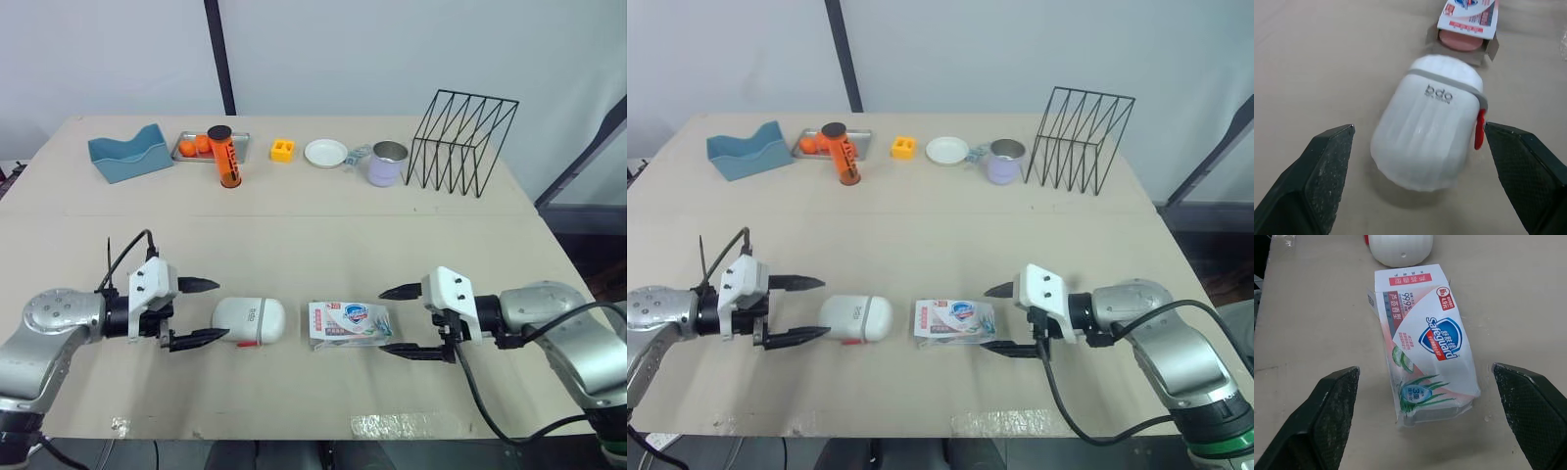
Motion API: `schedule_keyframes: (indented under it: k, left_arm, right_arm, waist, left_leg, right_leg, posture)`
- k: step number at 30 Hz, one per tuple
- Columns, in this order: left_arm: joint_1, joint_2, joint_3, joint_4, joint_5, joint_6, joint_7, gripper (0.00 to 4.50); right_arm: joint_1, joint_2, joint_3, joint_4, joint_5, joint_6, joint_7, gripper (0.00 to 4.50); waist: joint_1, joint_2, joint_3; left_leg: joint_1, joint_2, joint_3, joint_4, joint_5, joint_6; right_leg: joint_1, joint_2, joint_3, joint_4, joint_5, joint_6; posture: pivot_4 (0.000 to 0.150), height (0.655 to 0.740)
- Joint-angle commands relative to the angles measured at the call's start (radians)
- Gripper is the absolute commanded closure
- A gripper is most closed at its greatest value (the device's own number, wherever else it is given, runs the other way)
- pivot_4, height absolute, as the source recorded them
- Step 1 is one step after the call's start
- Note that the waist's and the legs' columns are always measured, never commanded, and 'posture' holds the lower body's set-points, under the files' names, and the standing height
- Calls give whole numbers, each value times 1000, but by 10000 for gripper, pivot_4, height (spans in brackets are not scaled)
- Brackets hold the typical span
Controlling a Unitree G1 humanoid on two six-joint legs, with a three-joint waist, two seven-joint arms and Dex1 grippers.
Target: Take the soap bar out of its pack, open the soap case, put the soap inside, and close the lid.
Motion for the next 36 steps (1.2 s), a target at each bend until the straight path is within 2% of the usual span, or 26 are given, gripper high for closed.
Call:
schedule_keyframes:
  k: [1,20,26,27,29,30,31,36]
  left_arm:
    - [52,6,22,-41,7,-17,12,475]
    - [102,-10,15,-86,23,-26,70,475]
    - [98,-14,15,-86,24,-29,78,475]
    - [95,-17,17,-90,17,-22,83,0]
    - [93,-20,22,-98,7,-11,90,0]
    - [91,-21,23,-100,4,-8,92,0]
    - [90,-21,24,-100,4,-8,93,0]
    - [98,-19,22,-101,6,-13,96,0]
  right_arm:
    - [-24,19,21,-4,-30,-29,-21,0]
    - [-59,63,68,170,-90,-112,17,0]
    - [-60,97,34,168,-15,-80,32,0]
    - [-62,97,35,170,-13,-70,32,4205]
    - [-56,91,41,169,-8,-66,47,8187]
    - [-51,86,45,166,-3,-65,58,13669]
    - [-46,82,50,163,-1,-62,66,15636]
    - [-34,77,68,165,-22,-74,79,15636]
  waist:
    - [0,0,0]
    - [1,0,0]
    - [1,0,0]
    - [1,0,0]
    - [1,0,0]
    - [1,0,0]
    - [1,0,0]
    - [1,0,0]
  left_leg:
    - [0,0,0,0,0,0]
    - [0,0,0,0,0,0]
    - [0,0,0,0,0,0]
    - [0,0,-1,0,0,0]
    - [0,0,-1,0,0,0]
    - [0,0,-1,0,0,0]
    - [0,0,-1,0,0,0]
    - [0,0,-1,0,0,0]
  right_leg:
    - [0,0,0,0,0,0]
    - [0,0,-1,0,0,0]
    - [0,0,-1,0,0,0]
    - [0,0,-1,0,0,0]
    - [0,-1,-1,0,0,0]
    - [0,-1,-1,0,0,0]
    - [0,0,-1,0,0,0]
    - [0,0,-1,0,0,0]
  posture:
    - [1500,7371]
    - [1500,7371]
    - [1500,7371]
    - [1500,7371]
    - [1500,7371]
    - [1500,7371]
    - [1500,7371]
    - [1500,7371]
